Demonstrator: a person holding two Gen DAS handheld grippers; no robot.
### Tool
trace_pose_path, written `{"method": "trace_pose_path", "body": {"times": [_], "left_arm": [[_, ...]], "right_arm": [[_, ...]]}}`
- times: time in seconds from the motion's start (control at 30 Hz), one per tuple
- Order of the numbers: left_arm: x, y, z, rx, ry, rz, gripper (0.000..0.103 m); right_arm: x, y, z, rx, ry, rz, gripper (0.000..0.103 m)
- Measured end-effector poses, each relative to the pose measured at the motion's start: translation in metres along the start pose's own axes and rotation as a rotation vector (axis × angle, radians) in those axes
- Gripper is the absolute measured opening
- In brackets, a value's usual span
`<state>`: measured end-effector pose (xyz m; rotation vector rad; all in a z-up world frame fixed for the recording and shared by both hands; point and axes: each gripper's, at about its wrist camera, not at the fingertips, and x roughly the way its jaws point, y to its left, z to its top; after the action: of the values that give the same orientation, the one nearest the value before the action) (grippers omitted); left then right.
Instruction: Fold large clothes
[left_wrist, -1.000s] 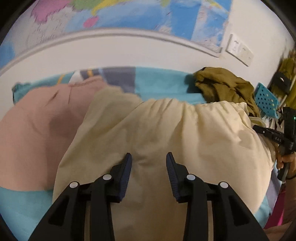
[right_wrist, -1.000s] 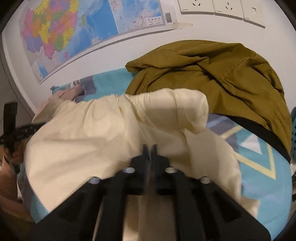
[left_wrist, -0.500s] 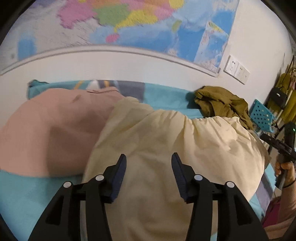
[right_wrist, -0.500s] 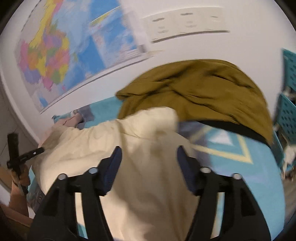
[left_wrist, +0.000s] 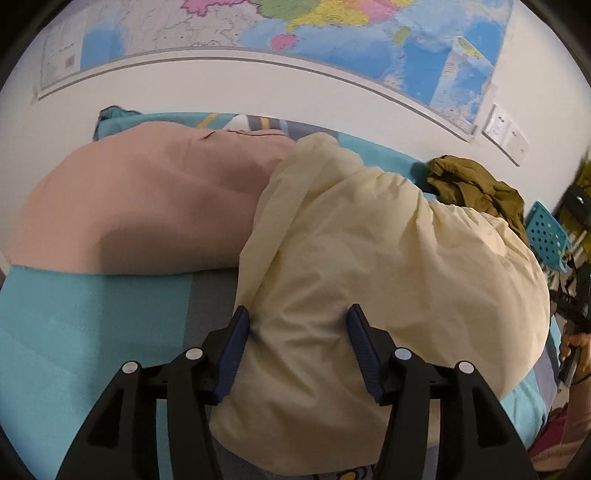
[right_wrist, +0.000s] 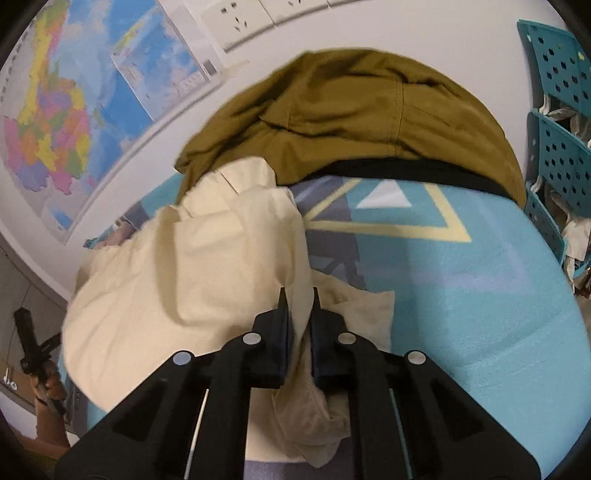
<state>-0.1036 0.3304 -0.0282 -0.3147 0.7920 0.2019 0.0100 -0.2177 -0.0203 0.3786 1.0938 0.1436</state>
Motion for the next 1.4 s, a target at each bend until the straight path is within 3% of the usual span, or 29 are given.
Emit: {"method": "trace_pose_path", "body": {"times": [0.1,0.23,0.37,0.43,0.53,0.57,0.63,0.73,0.87,0.97,1.07,1.2,1.3,1.4], "left_arm": [[-0.012,-0.004,-0.002,0.016,-0.025,0.048,0.057],[-0.029,-0.001,-0.007,0.015,-0.046,0.011,0.06],[-0.013,0.009,-0.014,-0.024,0.006,0.019,0.063],[-0.01,0.015,-0.017,-0.066,0.01,-0.006,0.063],[-0.018,0.017,-0.021,-0.083,-0.004,-0.013,0.063],[-0.022,0.016,-0.022,-0.078,-0.01,-0.011,0.063],[-0.03,0.012,-0.025,-0.058,-0.024,-0.002,0.063],[-0.032,0.007,-0.027,-0.042,-0.019,-0.018,0.063],[-0.014,0.008,-0.031,-0.061,0.024,-0.015,0.065],[-0.01,0.013,-0.033,-0.093,0.03,-0.037,0.066],[-0.012,0.007,-0.033,-0.078,0.032,0.0,0.066],[-0.018,0.002,-0.033,-0.076,0.025,0.033,0.066],[-0.023,0.001,-0.032,-0.076,0.012,0.04,0.065],[-0.033,-0.003,-0.027,-0.065,-0.033,0.077,0.065]], "right_arm": [[-0.011,0.005,0.001,-0.009,-0.033,-0.013,0.01],[-0.035,0.004,0.006,-0.025,-0.104,0.009,0.009],[-0.006,0.001,-0.001,-0.034,-0.026,-0.078,0.011],[-0.003,-0.001,-0.004,-0.006,-0.014,-0.076,0.012],[-0.019,0.002,-0.004,0.003,-0.051,-0.084,0.026],[-0.029,0.008,-0.004,-0.012,-0.077,-0.104,0.034],[-0.05,0.028,-0.005,-0.077,-0.134,-0.12,0.035],[-0.06,0.062,-0.009,-0.176,-0.164,-0.048,0.039],[-0.032,0.106,-0.024,-0.309,-0.079,0.07,0.04],[0.009,0.114,-0.035,-0.353,0.022,0.026,0.04],[0.025,0.105,-0.034,-0.288,0.071,0.053,0.04],[0.001,0.12,-0.027,-0.309,0.025,0.04,0.046],[-0.024,0.154,-0.026,-0.404,-0.036,0.105,0.051],[-0.024,0.194,-0.031,-0.488,-0.043,0.193,0.056]]}}
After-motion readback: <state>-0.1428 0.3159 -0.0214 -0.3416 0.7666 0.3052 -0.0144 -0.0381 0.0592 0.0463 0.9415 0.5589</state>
